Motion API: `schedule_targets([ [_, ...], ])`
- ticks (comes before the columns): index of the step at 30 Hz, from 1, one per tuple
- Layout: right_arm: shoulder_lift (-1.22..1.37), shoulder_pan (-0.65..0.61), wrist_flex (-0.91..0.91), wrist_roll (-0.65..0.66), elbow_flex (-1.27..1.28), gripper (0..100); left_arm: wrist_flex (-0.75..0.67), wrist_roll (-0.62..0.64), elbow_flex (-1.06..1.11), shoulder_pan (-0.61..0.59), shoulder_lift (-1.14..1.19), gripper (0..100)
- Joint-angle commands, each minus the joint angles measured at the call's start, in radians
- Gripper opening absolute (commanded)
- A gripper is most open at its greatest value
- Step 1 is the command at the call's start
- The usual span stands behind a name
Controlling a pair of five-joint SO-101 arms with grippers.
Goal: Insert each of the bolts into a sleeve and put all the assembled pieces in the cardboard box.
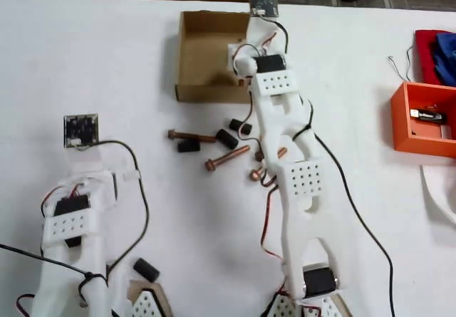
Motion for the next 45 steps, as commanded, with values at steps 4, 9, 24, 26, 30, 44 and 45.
schedule_targets([
  [4, -0.019, 0.010, 0.005, -0.002, -0.058, 2.2, -0.017, 0.003, -0.002, -0.006, -0.012, 3],
  [9, -0.019, 0.010, 0.005, -0.002, -0.058, 2.2, -0.017, 0.003, -0.002, -0.006, -0.012, 3],
  [24, 0.022, 0.012, 0.019, -0.002, -0.061, 2.2, -0.017, 0.003, -0.002, -0.006, -0.012, 3],
  [26, 0.036, 0.012, 0.019, -0.002, -0.066, 2.2, -0.017, 0.003, -0.002, -0.006, -0.012, 3],
  [30, 0.042, 0.012, 0.015, -0.002, -0.068, 2.2, -0.017, 0.003, -0.002, -0.006, -0.012, 3],
  [44, 0.073, 0.012, -0.002, -0.003, -0.068, 2.2, -0.017, 0.003, -0.002, -0.008, -0.012, 3],
  [45, 0.073, 0.012, -0.002, -0.003, -0.068, 2.2, -0.017, 0.003, -0.002, -0.008, -0.012, 3],
])
